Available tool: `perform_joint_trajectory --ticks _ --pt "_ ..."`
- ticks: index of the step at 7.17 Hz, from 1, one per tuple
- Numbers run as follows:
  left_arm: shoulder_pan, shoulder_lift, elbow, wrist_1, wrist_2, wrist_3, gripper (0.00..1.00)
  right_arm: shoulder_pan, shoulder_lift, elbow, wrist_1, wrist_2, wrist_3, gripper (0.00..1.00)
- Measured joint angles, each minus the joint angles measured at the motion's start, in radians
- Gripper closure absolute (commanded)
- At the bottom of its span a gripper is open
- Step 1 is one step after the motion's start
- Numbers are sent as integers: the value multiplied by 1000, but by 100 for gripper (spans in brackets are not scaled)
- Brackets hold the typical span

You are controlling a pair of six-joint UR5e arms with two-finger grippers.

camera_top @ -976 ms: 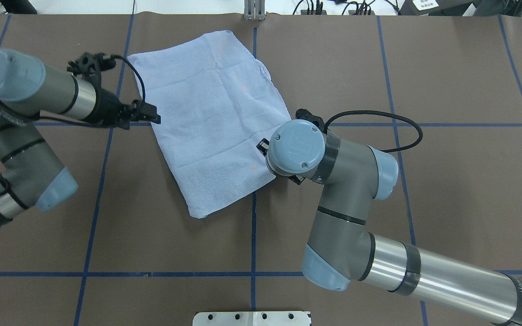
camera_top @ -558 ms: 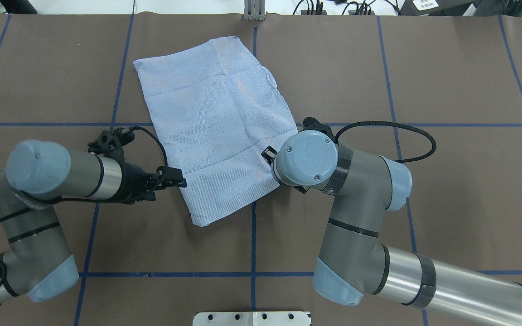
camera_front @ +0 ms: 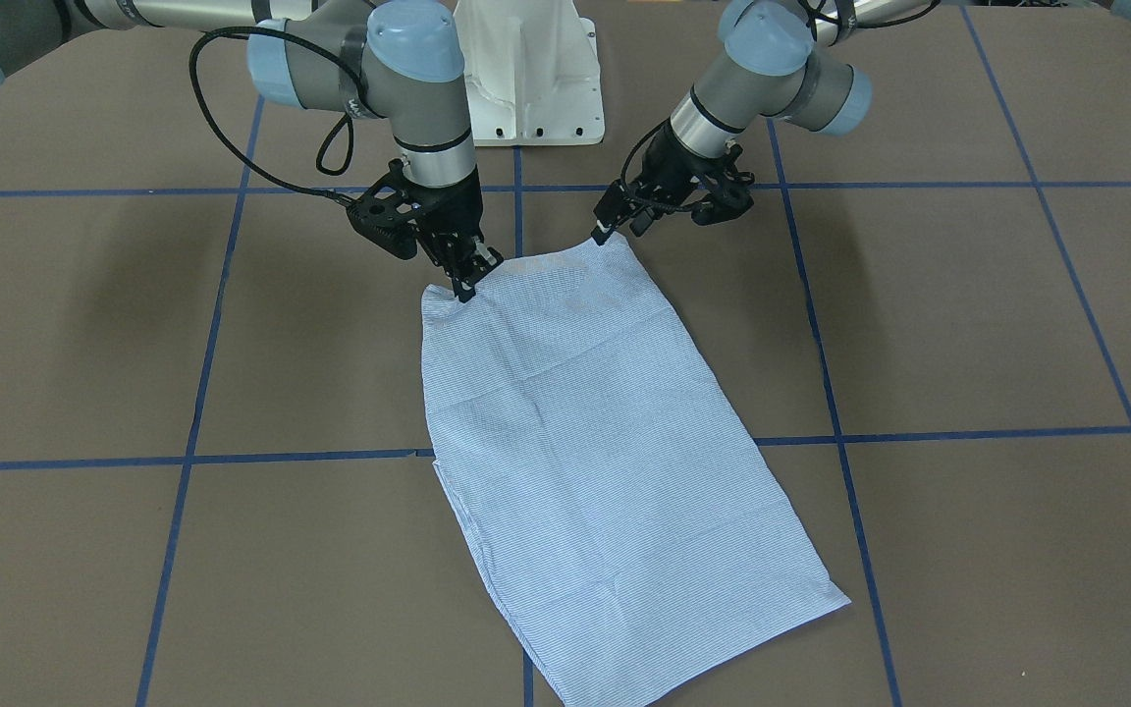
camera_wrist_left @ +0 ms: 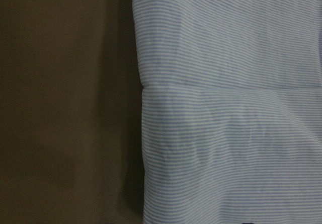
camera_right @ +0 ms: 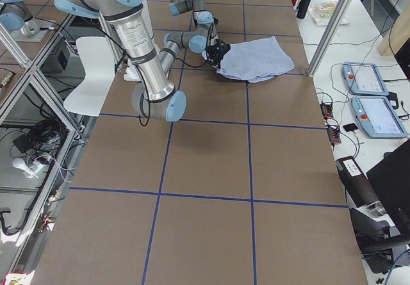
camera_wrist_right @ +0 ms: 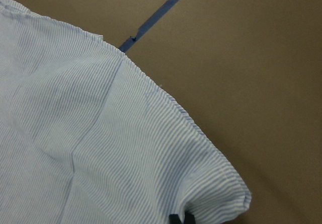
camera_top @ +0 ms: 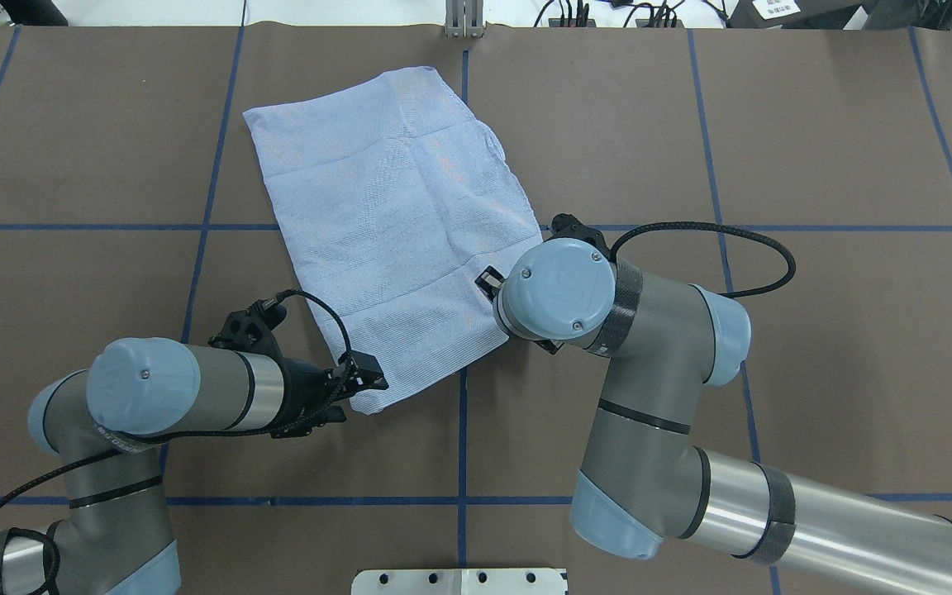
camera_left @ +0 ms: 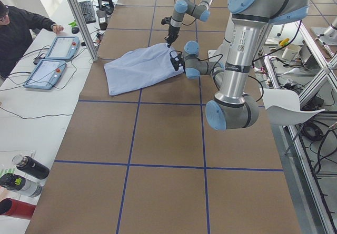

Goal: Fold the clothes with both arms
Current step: 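Grasp the shirt edge nearest the robot with the left gripper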

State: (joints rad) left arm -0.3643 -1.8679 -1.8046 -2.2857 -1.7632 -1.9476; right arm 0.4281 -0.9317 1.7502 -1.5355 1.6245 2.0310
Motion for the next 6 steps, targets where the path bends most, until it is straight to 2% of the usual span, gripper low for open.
perform_joint_trajectory --ticks 2,3,4,6 --pt "7 -26 34 0 21 -12 45 0 -1 0 0 0 0 100" --pt "8 -32 45 0 31 -15 81 0 -1 1 0 0 -1 100" --pt "9 -34 51 0 36 -22 100 0 -2 2 0 0 -1 100" --pt "10 -35 47 -1 31 -25 100 0 -9 4 0 -1 -1 100"
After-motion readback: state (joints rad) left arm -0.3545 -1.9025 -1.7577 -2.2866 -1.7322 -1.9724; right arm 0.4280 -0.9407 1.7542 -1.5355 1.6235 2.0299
